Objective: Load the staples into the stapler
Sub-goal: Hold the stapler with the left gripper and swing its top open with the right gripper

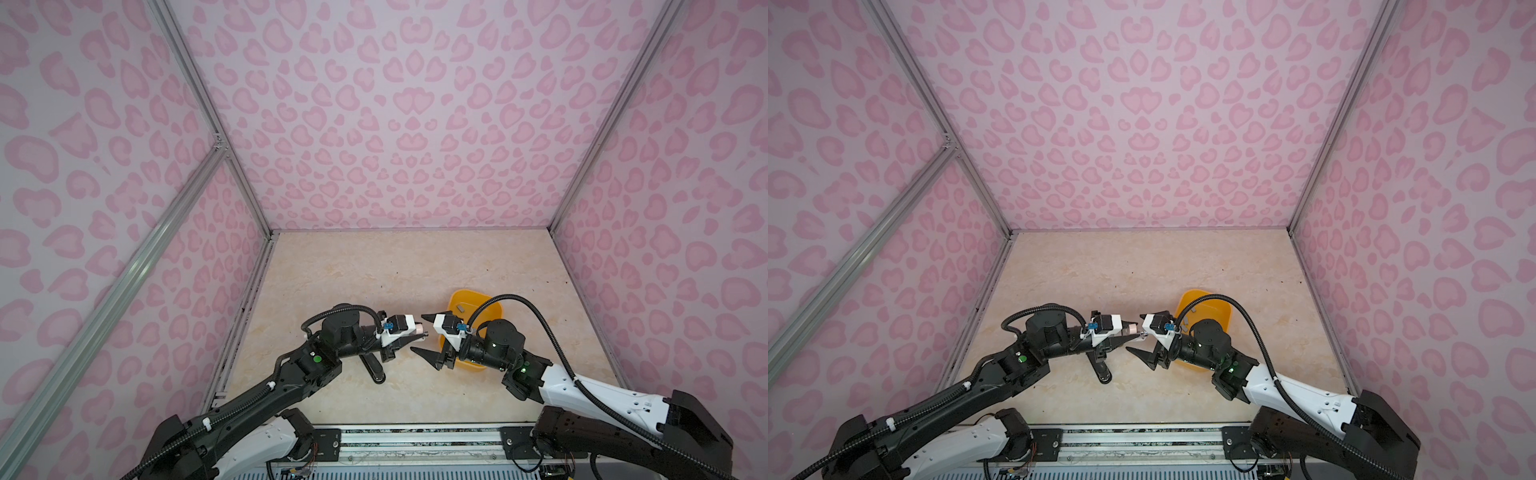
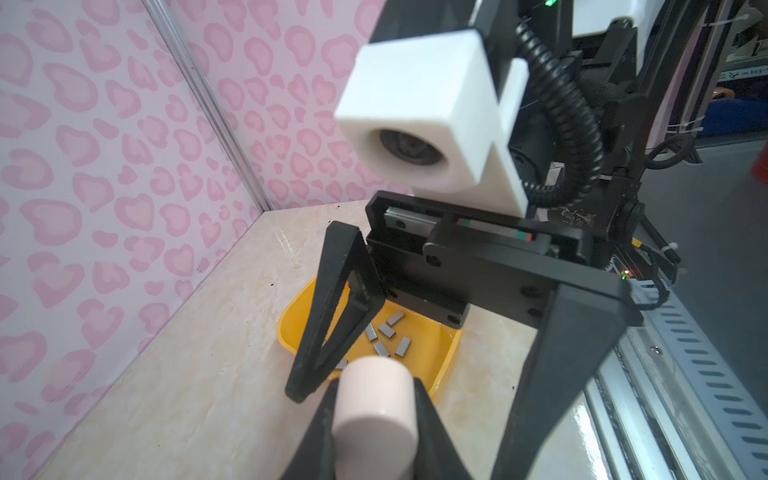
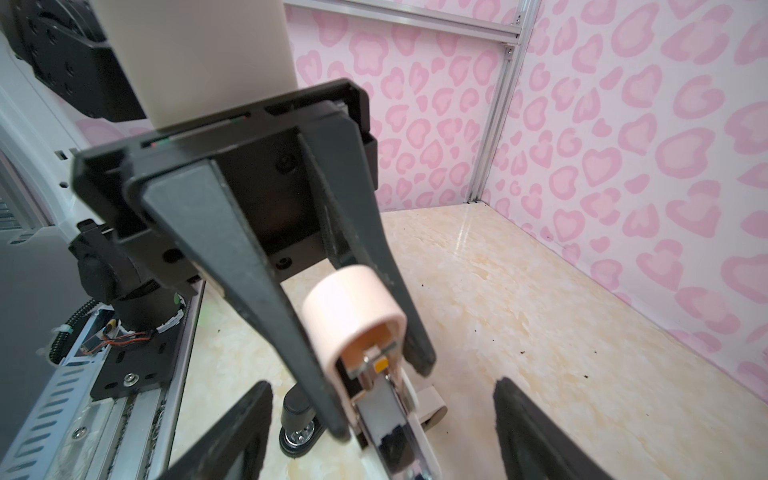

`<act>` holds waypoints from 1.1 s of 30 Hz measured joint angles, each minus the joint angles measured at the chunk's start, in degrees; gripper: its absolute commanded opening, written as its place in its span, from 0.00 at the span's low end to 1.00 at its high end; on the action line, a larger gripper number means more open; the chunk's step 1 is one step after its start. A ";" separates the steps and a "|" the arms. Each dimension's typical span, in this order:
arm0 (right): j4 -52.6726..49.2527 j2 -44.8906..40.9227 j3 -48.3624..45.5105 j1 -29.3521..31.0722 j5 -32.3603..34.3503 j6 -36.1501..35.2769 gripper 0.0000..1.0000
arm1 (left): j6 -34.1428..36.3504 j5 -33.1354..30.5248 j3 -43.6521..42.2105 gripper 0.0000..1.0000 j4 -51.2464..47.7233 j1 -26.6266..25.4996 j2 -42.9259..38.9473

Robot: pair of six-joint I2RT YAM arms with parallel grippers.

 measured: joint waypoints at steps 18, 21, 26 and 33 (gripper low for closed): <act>-0.48 1.77 1.11 0.00 -5.01 0.61 0.62 | 1.33 2.84 0.28 0.04 -0.50 -0.20 0.00; -0.55 2.38 1.66 0.00 -5.03 0.59 0.62 | 1.33 2.89 0.33 0.04 -0.68 -0.24 -0.24; -0.63 2.64 1.73 0.00 -5.05 0.48 0.52 | 1.31 2.86 0.35 0.04 -1.57 -0.24 -0.70; -0.79 2.45 1.81 0.00 -5.29 0.44 0.61 | 1.29 2.75 0.35 0.04 -1.70 -0.28 -1.44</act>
